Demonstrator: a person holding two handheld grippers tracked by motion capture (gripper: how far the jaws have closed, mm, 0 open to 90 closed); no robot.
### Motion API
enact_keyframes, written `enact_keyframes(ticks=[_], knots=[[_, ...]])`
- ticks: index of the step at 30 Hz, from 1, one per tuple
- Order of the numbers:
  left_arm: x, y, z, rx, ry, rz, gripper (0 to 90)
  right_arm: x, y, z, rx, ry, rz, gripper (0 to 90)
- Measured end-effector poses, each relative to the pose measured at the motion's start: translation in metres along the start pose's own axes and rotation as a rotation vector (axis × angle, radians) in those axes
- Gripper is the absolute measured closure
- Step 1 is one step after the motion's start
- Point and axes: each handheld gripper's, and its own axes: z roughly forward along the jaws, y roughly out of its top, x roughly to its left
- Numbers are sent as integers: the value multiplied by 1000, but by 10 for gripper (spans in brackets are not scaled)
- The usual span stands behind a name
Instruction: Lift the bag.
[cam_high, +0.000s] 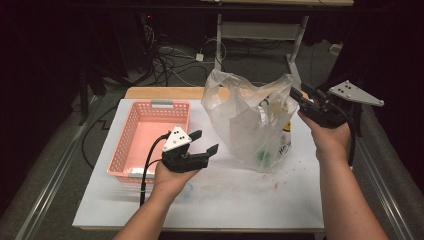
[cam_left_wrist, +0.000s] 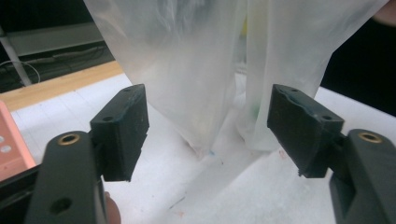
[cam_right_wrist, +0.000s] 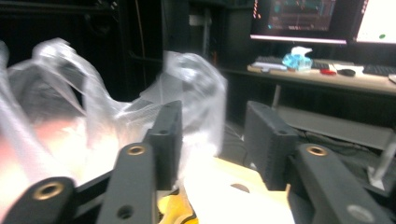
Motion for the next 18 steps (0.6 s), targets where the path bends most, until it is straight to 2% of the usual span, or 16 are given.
enact_keyframes(ticks=[1, 3, 6, 9, 12, 15, 16, 17, 18], knots=[[-1, -1, 1, 2, 7, 3, 247, 1, 1, -5, -9, 4, -15, 541], [-1, -4, 2, 5, 5, 1, 236, 4, 4, -14, -28, 13, -8, 516], [-2, -8, 5, 25, 1, -1, 187, 6, 8, -29, -54, 18, -25, 471], [-4, -12, 8, 42, 3, 3, 150, 7, 8, -43, -60, 22, -37, 420], [-4, -16, 9, 48, 10, 8, 139, 8, 2, -53, -46, 23, -40, 361], [-4, -18, 10, 75, 8, 3, 58, 8, -11, -58, -11, 22, -34, 295], [-5, -20, 11, 87, 8, 6, 25, 7, -16, -58, -2, 22, -45, 277], [-6, -21, 10, 93, 6, 8, 0, 8, -24, -58, 16, 19, -27, 259], [-7, -22, 9, 89, 4, 9, 0, 7, -31, -58, 28, 22, -41, 242]])
